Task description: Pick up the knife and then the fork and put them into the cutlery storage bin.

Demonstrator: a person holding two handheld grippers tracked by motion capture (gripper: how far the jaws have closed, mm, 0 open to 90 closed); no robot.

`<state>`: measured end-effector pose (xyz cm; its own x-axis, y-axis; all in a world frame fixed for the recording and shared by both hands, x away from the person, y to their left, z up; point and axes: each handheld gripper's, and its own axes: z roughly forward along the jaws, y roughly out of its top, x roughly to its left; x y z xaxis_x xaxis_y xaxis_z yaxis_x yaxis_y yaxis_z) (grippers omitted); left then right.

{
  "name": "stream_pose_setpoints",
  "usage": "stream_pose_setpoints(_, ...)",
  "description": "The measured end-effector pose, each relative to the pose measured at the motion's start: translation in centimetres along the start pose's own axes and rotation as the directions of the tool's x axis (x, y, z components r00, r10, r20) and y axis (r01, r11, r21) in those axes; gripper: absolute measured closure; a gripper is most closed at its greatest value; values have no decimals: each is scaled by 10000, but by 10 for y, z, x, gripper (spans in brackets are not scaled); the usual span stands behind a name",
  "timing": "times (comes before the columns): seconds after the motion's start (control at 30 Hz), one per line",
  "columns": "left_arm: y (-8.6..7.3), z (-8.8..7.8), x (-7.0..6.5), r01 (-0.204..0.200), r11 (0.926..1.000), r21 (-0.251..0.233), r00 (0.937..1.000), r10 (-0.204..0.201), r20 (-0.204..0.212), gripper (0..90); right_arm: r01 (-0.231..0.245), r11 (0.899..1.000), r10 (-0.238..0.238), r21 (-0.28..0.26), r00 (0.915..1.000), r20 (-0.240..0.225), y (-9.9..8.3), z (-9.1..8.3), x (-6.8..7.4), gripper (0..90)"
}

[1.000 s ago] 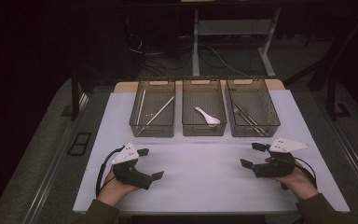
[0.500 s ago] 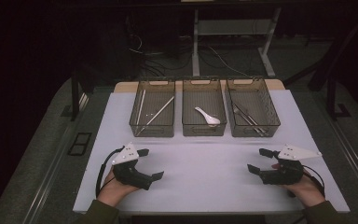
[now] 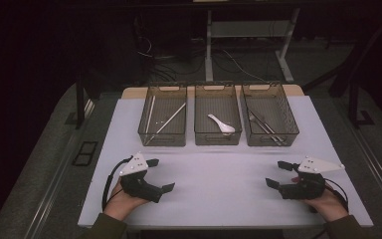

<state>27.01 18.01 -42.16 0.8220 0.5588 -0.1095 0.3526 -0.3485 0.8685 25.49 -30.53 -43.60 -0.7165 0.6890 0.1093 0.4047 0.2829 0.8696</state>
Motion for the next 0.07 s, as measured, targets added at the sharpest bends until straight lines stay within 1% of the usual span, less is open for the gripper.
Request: stream_pose_setpoints(0.07,0,0,0,-40,10000,6,10000,40,14,0,-51,10000,51,-9,10000,-21,0,-1,0,198)
